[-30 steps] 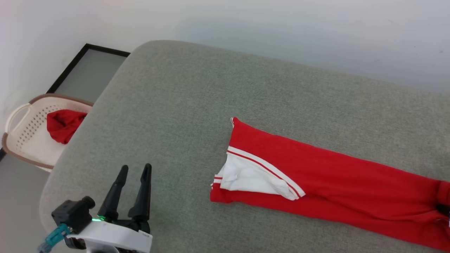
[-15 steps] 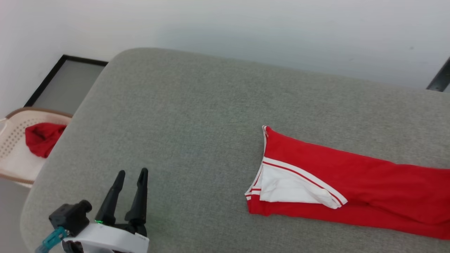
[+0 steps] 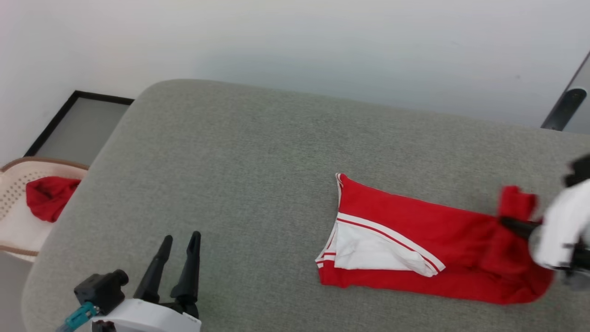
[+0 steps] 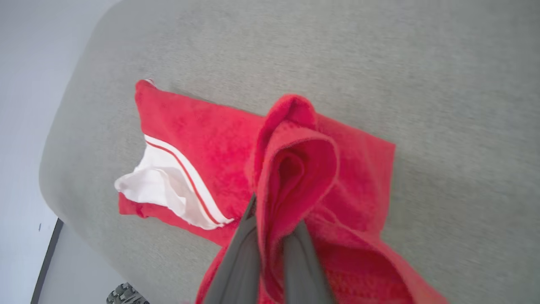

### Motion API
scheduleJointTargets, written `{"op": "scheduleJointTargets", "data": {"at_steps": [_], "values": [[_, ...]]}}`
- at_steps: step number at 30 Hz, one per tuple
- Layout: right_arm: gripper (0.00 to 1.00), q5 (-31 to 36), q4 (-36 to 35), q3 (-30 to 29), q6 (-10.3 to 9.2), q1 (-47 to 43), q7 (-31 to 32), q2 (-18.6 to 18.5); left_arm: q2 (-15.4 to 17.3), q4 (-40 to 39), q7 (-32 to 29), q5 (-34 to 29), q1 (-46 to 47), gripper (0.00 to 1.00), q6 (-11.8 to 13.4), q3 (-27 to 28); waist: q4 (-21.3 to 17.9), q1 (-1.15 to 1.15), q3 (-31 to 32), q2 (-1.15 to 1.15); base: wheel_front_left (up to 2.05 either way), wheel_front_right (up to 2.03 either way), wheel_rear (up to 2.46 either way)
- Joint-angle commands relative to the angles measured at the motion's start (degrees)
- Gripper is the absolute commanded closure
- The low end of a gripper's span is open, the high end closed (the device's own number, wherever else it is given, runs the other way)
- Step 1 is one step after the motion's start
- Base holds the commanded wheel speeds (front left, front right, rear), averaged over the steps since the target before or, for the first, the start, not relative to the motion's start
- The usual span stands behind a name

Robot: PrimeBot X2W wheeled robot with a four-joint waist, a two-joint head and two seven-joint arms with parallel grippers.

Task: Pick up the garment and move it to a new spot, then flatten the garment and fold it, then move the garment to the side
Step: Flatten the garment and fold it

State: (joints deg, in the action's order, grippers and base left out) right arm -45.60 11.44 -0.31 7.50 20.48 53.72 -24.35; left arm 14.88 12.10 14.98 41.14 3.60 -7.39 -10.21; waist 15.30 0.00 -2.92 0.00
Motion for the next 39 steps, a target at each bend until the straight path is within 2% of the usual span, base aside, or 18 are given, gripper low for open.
{"op": "scheduleJointTargets", "data": {"at_steps": [1, 6, 12, 19, 23, 24, 25, 26, 33, 39], "values": [[1.00, 0.9, -0.7, 1.5, -0.02, 1.1, -0.4, 2.0, 0.0, 0.4, 0.2, 0.4, 0.6, 0.00, -0.2, -0.3, 0.8, 0.00, 0.3, 0.00, 0.00, 0.00, 0.00], [1.00, 2.8, 0.6, 6.4, -0.02, 3.6, -1.7, 7.4, -0.5, 1.5, 0.2, 1.2, 1.1, 0.00, -0.2, -1.5, 2.9, 0.00, 0.3, 0.00, 0.00, 0.00, 0.00], [1.00, 6.0, 5.7, 10.1, -0.02, 6.9, -5.6, 11.7, -1.2, 2.5, 0.2, 2.0, 2.2, 0.00, -0.2, -2.7, 5.7, 0.00, -0.2, 0.00, 0.00, 0.00, 0.00], [1.00, 7.9, 13.0, 13.2, -0.02, 10.2, -9.8, 14.3, -1.7, 3.5, 0.2, 2.8, 3.0, 0.00, -0.2, -3.2, 7.8, 0.00, -0.8, 0.00, 0.00, 0.00, 0.00], [0.98, 8.6, 16.9, 15.1, -0.02, 11.5, -11.6, 14.6, -1.9, 4.0, 0.2, 2.9, 3.2, 0.00, -0.2, -3.5, 8.1, 0.00, -0.9, 0.00, 0.00, 0.00, 0.00], [0.78, 9.0, 17.5, 15.7, -0.02, 12.0, -12.1, 14.4, -2.0, 4.1, 0.2, 3.0, 3.3, 0.00, -0.2, -3.5, 8.0, 0.00, -0.9, 0.00, 0.00, 0.00, 0.00], [0.13, 9.2, 18.1, 16.2, -0.02, 12.5, -12.7, 14.3, -2.0, 4.1, 0.2, 3.1, 3.3, 0.00, -0.2, -3.3, 7.8, 0.00, -1.0, 0.00, 0.00, 0.00, 0.00], [0.00, 9.1, 18.6, 16.6, -0.02, 12.8, -13.3, 14.3, -2.0, 4.2, 0.2, 3.1, 3.3, 0.00, -0.2, -3.3, 7.6, 0.00, -1.0, 0.00, 0.00, 0.00, 0.00], [0.00, 7.0, 18.2, 20.7, -0.02, 14.6, -14.3, 12.8, -1.8, 4.3, 0.2, 2.9, 3.4, 0.00, -0.2, -3.2, 5.8, 0.00, -0.7, 0.00, 0.00, 0.00, 0.00], [0.00, 3.1, 10.5, 25.1, -0.02, 14.2, -17.7, 8.8, -1.1, 3.8, 0.2, 2.1, 2.6, 0.00, -0.2, -2.4, 3.0, 0.00, 0.0, 0.00, 0.00, 0.00, 0.00]]}}
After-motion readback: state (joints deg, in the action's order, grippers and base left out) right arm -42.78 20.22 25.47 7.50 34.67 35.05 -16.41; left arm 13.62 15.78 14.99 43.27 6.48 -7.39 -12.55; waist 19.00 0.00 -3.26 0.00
